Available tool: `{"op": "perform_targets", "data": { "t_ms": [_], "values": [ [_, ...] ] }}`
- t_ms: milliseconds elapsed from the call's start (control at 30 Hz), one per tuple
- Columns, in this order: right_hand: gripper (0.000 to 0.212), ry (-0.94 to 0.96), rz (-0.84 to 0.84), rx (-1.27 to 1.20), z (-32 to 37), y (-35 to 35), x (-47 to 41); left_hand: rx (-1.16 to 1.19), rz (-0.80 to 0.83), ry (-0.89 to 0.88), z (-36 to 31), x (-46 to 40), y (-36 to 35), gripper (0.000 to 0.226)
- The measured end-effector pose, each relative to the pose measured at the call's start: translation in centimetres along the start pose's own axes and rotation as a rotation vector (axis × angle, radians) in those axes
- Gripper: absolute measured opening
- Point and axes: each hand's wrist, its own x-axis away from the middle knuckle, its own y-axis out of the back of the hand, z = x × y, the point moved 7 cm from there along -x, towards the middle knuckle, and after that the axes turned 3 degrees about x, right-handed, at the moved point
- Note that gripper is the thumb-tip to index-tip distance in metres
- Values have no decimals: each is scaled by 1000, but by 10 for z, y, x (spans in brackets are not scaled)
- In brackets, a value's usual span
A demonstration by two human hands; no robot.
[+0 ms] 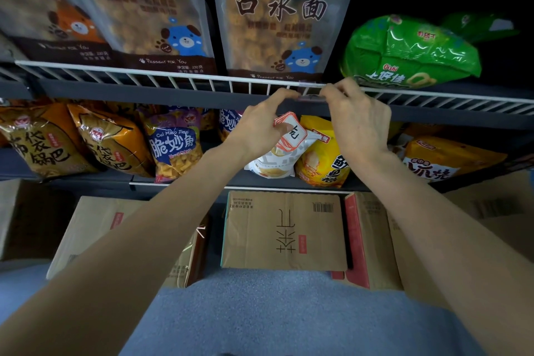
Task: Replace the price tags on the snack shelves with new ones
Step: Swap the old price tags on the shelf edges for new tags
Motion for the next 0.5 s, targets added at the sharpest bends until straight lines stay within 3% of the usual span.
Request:
{"op": "perform_targets", "data": {
  "t_ms": [200,367,500],
  "values": [
    [28,-88,113,-97,-3,-4,7,-6,-1,48,-5,0,3,52],
    [30,-68,260,-73,0,2,4,213,-70,196,-6,15,14,55],
    [32,-27,319,-20,6,6,1,243,-149,263,-6,25,28,53]
  ]
}}
